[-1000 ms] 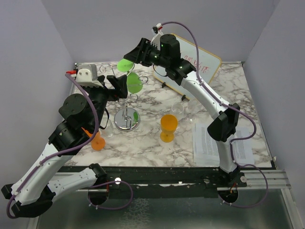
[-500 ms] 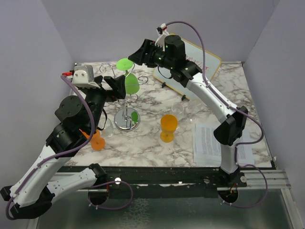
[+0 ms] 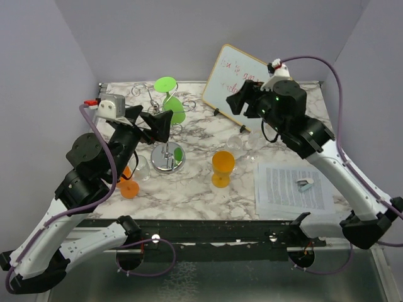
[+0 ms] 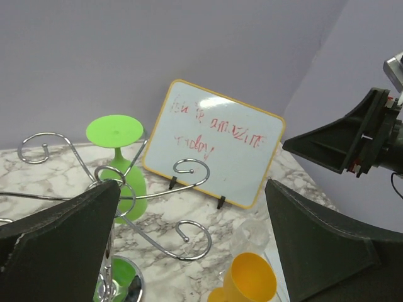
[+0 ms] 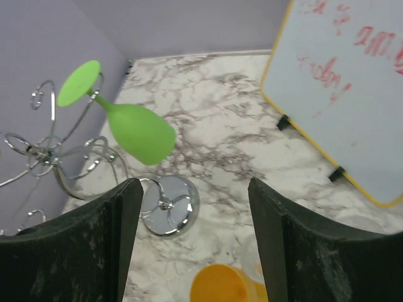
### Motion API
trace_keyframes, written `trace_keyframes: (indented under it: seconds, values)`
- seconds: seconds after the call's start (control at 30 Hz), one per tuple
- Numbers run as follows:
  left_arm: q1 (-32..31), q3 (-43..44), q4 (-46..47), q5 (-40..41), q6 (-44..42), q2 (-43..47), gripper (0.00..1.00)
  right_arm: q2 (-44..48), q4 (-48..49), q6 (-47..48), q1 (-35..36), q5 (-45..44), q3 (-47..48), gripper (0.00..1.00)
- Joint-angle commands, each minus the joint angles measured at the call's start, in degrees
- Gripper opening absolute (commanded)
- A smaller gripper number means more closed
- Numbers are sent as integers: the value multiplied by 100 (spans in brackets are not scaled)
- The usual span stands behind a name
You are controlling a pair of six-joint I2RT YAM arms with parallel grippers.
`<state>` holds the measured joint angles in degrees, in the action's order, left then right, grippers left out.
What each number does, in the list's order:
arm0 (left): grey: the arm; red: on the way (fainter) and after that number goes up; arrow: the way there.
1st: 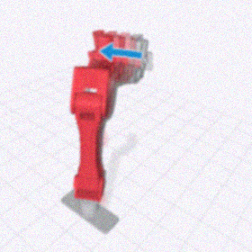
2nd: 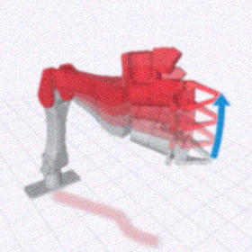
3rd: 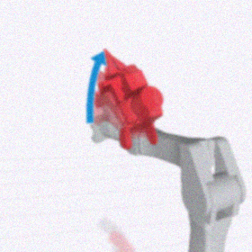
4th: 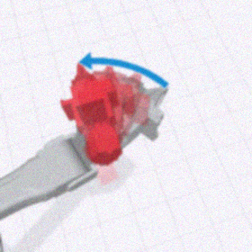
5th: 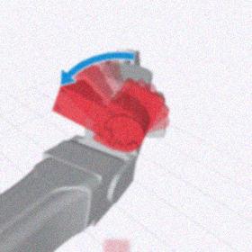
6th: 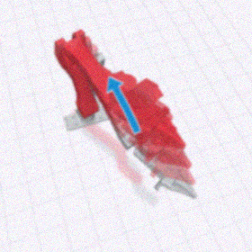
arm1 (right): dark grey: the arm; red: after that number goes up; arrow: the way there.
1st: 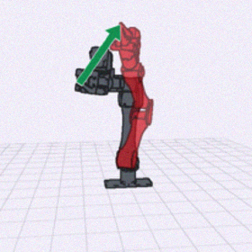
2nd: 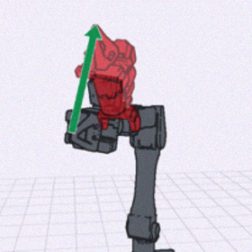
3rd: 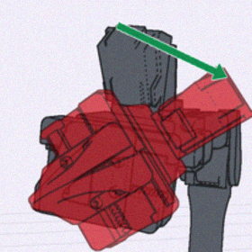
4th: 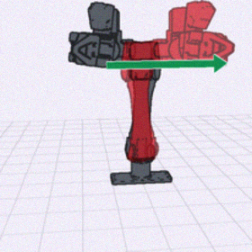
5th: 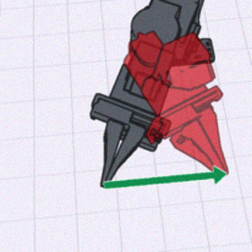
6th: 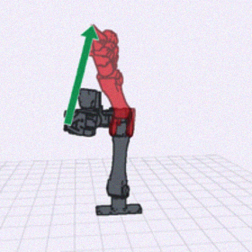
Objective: Place the wine glass upside down on the wine glass rack
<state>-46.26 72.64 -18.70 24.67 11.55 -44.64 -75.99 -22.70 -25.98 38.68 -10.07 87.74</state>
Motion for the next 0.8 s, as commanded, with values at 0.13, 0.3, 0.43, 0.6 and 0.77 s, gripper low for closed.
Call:
trace_keyframes:
  seconds: [0.13, 0.3, 0.43, 0.6, 0.77]
  values:
    - [-23, -300, -23, -2258, -409, -50, 99, 562, -2074, 93, 35, -1878, -576, 61]
    - [-18, -266, -56, -2466, -234, -307, 99, 133, -2087, 91, -61, -1762, -876, 56]
    - [-23, -266, -102, -2413, -143, -363, 99, -210, -1868, 145, -255, -1528, -1049, 51]
    - [-23, -303, -103, -2322, -19, -405, 99, -517, -1756, 122, -464, -1531, -1239, 44]
    - [-18, -279, -99, -2237, 65, -510, 99, -659, -1513, 263, -610, -1449, -1444, 40]
